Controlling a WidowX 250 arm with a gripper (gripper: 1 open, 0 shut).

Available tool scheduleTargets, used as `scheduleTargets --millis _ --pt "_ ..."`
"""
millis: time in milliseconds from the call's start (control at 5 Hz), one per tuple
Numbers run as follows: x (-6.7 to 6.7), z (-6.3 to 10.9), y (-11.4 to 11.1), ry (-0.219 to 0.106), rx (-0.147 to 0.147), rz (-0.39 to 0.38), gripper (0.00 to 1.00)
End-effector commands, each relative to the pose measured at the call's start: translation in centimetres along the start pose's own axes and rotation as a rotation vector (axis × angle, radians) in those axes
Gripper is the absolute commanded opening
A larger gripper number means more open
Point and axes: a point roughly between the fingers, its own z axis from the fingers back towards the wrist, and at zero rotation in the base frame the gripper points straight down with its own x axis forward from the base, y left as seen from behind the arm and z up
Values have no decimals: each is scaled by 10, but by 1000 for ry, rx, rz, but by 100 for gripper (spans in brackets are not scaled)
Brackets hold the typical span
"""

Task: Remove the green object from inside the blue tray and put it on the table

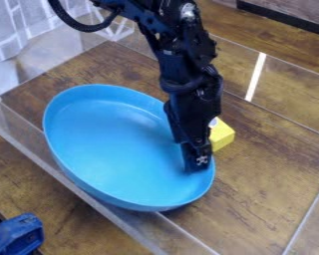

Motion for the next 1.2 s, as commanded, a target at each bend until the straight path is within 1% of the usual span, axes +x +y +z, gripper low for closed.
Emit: scheduleTargets --millis 0,1000 --pt "-4 -15 -21 51 -46 -58 100" --pt "4 -19 -21 54 -54 -111 100"
